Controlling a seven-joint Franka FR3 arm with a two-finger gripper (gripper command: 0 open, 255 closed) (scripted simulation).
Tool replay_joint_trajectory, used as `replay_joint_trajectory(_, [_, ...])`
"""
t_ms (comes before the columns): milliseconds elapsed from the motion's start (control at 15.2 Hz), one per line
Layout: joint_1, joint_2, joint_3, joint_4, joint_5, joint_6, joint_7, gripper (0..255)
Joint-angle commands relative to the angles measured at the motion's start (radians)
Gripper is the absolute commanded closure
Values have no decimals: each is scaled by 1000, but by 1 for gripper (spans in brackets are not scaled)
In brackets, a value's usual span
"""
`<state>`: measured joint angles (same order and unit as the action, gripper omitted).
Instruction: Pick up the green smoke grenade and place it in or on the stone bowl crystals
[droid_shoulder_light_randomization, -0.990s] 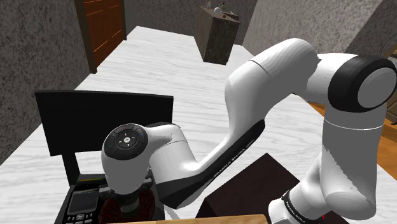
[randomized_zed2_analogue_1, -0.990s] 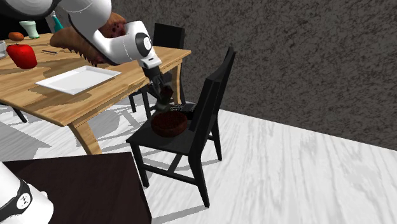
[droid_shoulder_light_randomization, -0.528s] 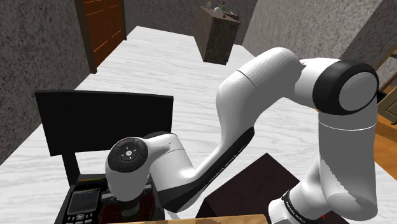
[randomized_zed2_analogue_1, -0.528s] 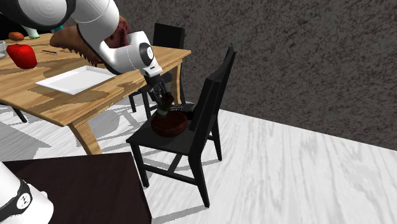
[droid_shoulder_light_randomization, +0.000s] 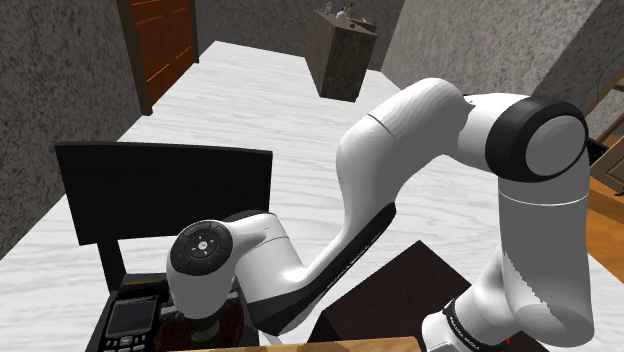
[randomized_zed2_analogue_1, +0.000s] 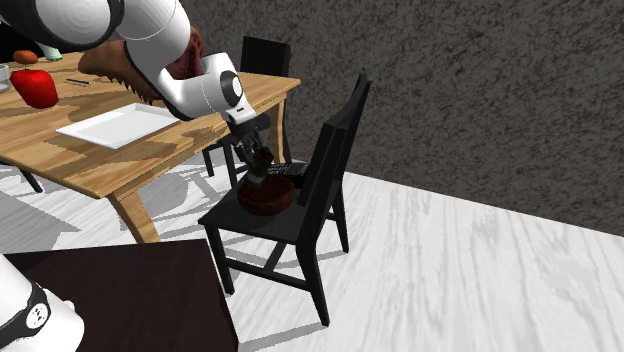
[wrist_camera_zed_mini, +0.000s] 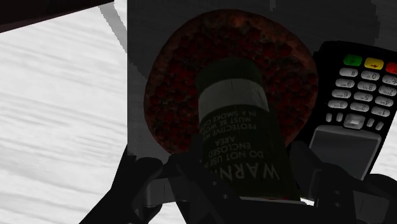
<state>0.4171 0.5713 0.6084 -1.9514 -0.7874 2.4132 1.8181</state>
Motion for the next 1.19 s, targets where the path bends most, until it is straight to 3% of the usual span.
replay_joint_trajectory(0, [0,0,0,0,0,0,0,0])
replay_joint_trajectory(330, [0,0,0,0,0,0,0,0])
replay_joint_trajectory(594, [-42,-103,70,-25,93,-60,-53,0])
replay_joint_trajectory(1122, [-42,-103,70,-25,93,-60,-53,0])
